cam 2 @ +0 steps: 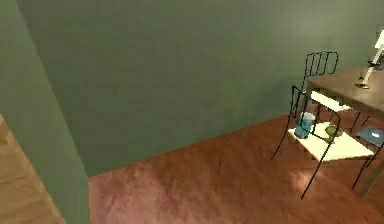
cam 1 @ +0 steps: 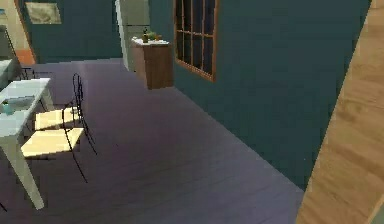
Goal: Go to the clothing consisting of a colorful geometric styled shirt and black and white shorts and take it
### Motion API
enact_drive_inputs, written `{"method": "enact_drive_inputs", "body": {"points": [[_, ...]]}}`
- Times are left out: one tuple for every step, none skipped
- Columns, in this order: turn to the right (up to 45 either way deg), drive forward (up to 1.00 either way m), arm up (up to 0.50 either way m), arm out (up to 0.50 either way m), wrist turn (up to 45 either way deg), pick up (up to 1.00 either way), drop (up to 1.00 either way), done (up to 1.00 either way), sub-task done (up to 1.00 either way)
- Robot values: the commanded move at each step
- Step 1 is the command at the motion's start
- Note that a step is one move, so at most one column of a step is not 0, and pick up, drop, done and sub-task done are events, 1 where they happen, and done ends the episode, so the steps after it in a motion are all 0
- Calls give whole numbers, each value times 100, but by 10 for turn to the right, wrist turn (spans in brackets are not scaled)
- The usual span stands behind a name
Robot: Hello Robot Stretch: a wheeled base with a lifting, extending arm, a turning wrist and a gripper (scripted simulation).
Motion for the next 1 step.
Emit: {"method": "enact_drive_inputs", "body": {"points": [[-180,0,0,0,0,0,0,0,0]]}}
